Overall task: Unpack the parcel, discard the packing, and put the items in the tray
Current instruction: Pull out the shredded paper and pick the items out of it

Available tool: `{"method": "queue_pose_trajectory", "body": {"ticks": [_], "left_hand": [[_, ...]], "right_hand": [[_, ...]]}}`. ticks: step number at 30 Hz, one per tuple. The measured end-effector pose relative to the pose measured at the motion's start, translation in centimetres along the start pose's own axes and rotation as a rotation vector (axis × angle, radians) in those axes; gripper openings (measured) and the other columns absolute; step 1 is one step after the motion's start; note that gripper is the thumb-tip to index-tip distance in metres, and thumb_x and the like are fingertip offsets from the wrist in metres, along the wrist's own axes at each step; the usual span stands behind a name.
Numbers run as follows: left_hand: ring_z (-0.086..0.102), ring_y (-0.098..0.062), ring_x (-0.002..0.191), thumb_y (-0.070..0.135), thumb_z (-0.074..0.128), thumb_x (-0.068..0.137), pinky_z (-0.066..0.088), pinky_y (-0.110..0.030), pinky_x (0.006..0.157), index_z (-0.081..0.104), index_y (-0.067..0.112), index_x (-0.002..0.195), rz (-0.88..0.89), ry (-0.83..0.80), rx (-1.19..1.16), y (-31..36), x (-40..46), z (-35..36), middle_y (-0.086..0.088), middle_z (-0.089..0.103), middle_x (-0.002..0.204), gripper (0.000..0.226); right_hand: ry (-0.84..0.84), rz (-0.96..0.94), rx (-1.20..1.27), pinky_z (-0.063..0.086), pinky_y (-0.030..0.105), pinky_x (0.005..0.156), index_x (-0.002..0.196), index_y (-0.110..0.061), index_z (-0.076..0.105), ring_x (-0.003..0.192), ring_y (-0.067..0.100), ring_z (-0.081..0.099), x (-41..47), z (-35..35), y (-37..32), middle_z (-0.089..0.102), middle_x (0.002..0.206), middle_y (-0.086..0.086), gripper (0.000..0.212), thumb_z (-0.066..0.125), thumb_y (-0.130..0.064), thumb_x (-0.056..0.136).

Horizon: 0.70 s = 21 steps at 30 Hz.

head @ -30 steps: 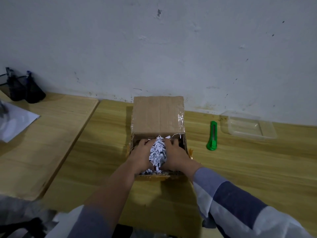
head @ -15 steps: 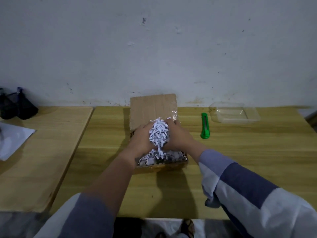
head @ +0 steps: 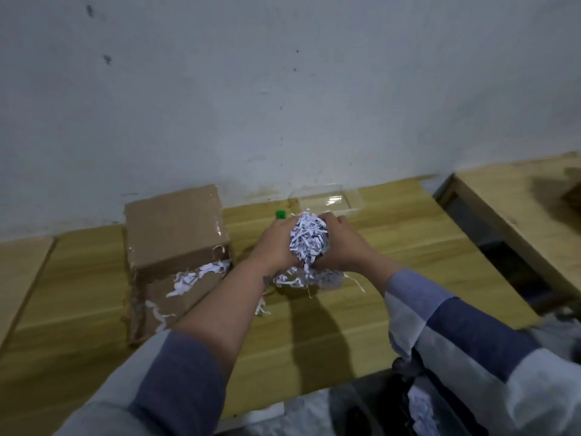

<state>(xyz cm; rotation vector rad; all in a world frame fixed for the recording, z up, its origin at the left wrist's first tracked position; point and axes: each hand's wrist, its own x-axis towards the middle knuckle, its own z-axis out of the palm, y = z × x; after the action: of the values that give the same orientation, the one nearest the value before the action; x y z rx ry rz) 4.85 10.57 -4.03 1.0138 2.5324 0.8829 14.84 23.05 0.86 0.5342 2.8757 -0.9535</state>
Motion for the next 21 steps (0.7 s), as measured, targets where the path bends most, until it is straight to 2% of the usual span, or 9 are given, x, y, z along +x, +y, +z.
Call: {"method": "queue_pose_trajectory", "body": {"ticks": [3, 8, 12, 14, 18, 20, 21], "left_hand": [[0.054, -0.022, 0.120, 0.018, 0.085, 0.061, 0.044, -0.036, 0.102, 0.047, 0.027, 0.136, -0.005, -0.049, -0.047, 2.9, 1.6, 4.2, -0.004, 0.058, 0.128, 0.084], [0.044, -0.025, 0.127, 0.018, 0.085, 0.062, 0.037, -0.037, 0.107, 0.039, 0.027, 0.142, -0.057, -0.117, -0.063, 5.7, 2.2, 10.3, -0.006, 0.049, 0.136, 0.094], [0.038, -0.026, 0.133, 0.015, 0.084, 0.065, 0.033, -0.034, 0.110, 0.033, 0.021, 0.146, -0.116, -0.129, -0.026, 6.0, 1.6, 13.3, -0.007, 0.042, 0.144, 0.095], [0.035, -0.026, 0.136, 0.017, 0.082, 0.067, 0.031, -0.038, 0.112, 0.027, 0.026, 0.148, -0.147, -0.116, 0.020, 5.6, 1.2, 14.0, -0.004, 0.036, 0.149, 0.099], [0.014, -0.026, 0.144, 0.038, 0.083, 0.064, 0.015, -0.045, 0.118, 0.003, 0.033, 0.150, -0.208, -0.160, 0.054, 5.4, 0.4, 13.2, 0.002, 0.015, 0.159, 0.118], [0.008, -0.024, 0.146, 0.053, 0.078, 0.063, 0.012, -0.050, 0.118, -0.001, 0.035, 0.150, -0.221, -0.158, 0.100, 5.6, -0.2, 12.5, 0.008, 0.006, 0.160, 0.119], [0.008, -0.022, 0.145, 0.059, 0.074, 0.064, 0.013, -0.052, 0.117, 0.004, 0.037, 0.149, -0.217, -0.122, 0.101, 5.7, -0.5, 12.3, 0.010, 0.007, 0.160, 0.113]], "right_hand": [[-0.025, 0.017, 0.001, 0.044, 0.039, 0.096, 0.135, -0.010, 0.032, 0.124, 0.031, 0.041, -0.8, -1.8, 4.8, 0.043, 0.127, 0.015, 0.090, 0.083, -0.018, 0.061], [-0.090, 0.062, 0.021, 0.045, 0.037, 0.094, 0.136, -0.017, 0.031, 0.114, 0.033, 0.050, -1.3, -2.5, 12.1, 0.037, 0.128, 0.013, 0.095, 0.085, -0.020, 0.058], [-0.160, 0.040, 0.060, 0.045, 0.039, 0.098, 0.138, -0.018, 0.030, 0.116, 0.033, 0.050, -1.4, -1.3, 15.7, 0.035, 0.130, 0.012, 0.096, 0.084, -0.018, 0.059], [-0.175, 0.019, 0.102, 0.042, 0.035, 0.102, 0.140, -0.019, 0.031, 0.119, 0.031, 0.048, -1.3, -0.7, 16.8, 0.034, 0.132, 0.011, 0.094, 0.083, -0.016, 0.061], [-0.234, -0.004, 0.186, 0.031, 0.023, 0.104, 0.146, -0.024, 0.028, 0.127, 0.024, 0.043, -0.5, -1.3, 18.1, 0.029, 0.144, 0.009, 0.096, 0.083, -0.017, 0.067], [-0.252, -0.013, 0.226, 0.033, 0.025, 0.106, 0.146, -0.027, 0.030, 0.130, 0.023, 0.040, -0.3, -2.3, 18.4, 0.027, 0.149, 0.009, 0.090, 0.081, -0.016, 0.071], [-0.237, -0.027, 0.251, 0.035, 0.029, 0.108, 0.144, -0.027, 0.034, 0.131, 0.023, 0.040, -0.3, -2.8, 18.4, 0.030, 0.149, 0.009, 0.086, 0.079, -0.015, 0.073]]}}
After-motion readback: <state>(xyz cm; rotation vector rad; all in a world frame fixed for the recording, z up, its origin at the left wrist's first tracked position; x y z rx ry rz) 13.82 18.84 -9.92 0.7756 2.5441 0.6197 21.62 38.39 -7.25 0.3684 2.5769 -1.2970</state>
